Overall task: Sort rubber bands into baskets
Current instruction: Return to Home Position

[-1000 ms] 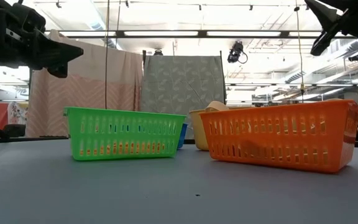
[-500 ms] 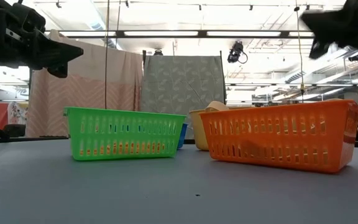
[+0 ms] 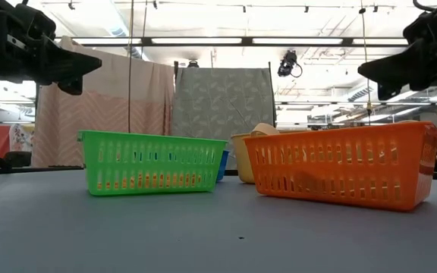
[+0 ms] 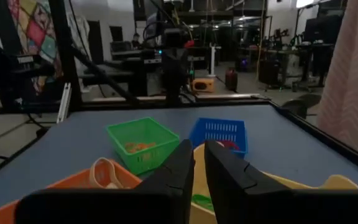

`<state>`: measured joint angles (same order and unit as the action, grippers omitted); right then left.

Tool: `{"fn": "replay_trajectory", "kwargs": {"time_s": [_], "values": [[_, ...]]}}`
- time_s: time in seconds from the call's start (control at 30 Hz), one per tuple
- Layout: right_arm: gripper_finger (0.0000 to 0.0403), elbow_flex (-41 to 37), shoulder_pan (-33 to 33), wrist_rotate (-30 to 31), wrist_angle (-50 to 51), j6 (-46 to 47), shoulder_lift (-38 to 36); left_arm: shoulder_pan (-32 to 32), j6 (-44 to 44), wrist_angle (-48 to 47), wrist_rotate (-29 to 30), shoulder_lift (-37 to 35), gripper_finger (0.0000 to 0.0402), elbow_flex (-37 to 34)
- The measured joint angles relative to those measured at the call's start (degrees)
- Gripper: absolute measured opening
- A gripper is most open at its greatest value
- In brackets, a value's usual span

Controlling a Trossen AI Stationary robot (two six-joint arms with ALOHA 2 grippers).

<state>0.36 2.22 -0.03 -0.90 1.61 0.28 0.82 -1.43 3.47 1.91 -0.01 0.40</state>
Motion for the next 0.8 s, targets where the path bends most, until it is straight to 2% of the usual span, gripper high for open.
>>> {"fn": "replay_trajectory", "kwargs": {"time_s": [0.8], "values": [[0.0055,0.0,0.0,-0.02,-0.46,0.32,0.19,0.0,0.2,-0.01,0.0,0.0,0.0008,0.0]]}}
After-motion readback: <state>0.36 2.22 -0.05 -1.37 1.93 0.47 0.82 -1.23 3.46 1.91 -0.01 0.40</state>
